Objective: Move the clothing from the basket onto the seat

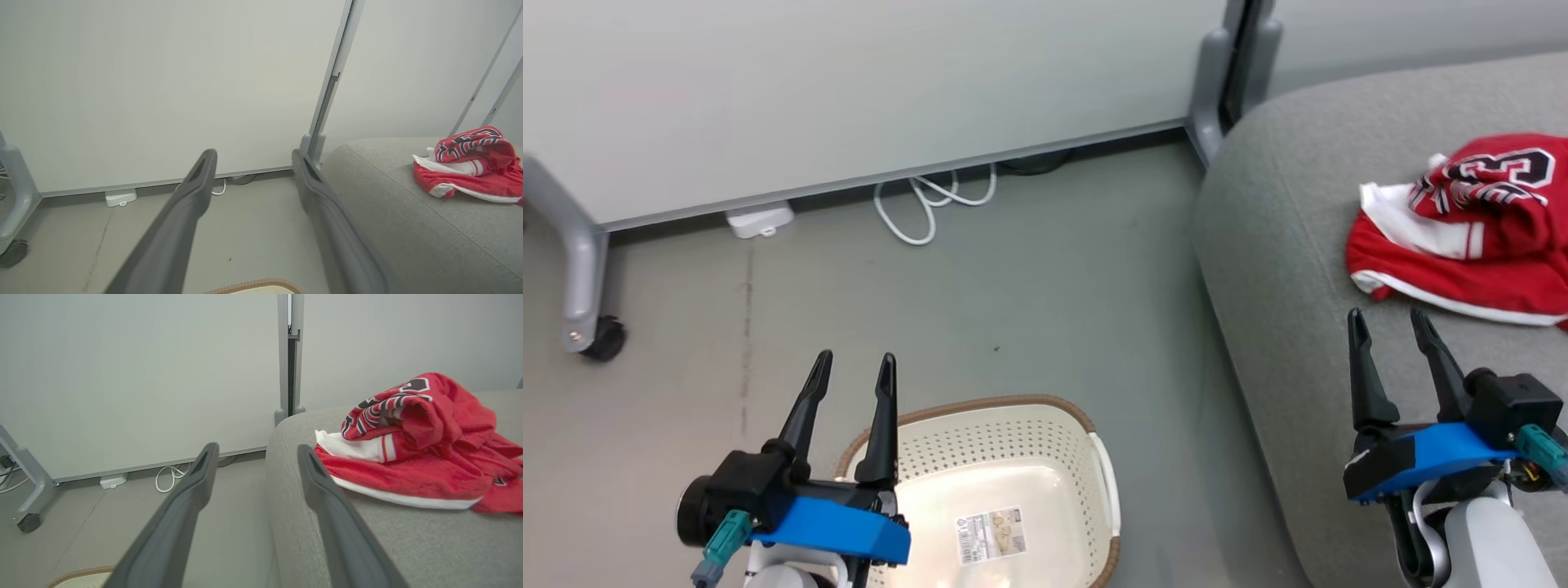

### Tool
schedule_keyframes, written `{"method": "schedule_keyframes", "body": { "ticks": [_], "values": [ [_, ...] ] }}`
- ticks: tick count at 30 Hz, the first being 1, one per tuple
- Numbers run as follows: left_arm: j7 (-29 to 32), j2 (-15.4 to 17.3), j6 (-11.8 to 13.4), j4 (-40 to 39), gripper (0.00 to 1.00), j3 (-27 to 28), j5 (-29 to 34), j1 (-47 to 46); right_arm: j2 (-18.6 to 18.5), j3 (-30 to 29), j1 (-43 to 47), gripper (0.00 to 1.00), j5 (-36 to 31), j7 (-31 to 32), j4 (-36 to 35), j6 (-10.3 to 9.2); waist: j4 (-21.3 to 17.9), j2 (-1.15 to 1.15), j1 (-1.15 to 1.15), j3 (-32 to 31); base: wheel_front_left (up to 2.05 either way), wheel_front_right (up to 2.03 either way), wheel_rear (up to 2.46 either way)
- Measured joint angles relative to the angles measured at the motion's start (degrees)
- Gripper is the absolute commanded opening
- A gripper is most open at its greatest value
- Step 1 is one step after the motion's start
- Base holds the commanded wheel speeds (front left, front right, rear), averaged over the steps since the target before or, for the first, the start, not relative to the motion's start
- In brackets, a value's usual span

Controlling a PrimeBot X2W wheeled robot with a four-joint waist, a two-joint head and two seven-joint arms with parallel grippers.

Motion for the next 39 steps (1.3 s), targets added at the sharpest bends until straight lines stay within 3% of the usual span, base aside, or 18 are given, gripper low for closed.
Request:
{"method": "schedule_keyframes", "body": {
  "ticks": [8,17,39],
  "values": [
    [0.0,-0.58,0.0,2.44,1.0,2.91,0.12,2.0,0.53,0.47,5.6,1.0,-3.91,2.14,-6.65,0.0,5.36,0.0,0.0,-2.04,0.0,0.0,0.0],
    [0.0,-1.03,0.0,5.25,1.0,6.01,0.15,2.48,0.59,2.94,9.85,1.0,-2.79,2.43,-7.13,0.0,9.58,0.0,0.01,-4.33,0.0,0.0,0.0],
    [0.0,-1.3,0.0,6.77,1.0,6.67,0.11,2.48,0.62,5.78,10.52,1.0,1.35,1.51,-5.84,0.0,10.62,0.0,0.02,-4.62,0.0,0.0,0.0]
  ]
}}
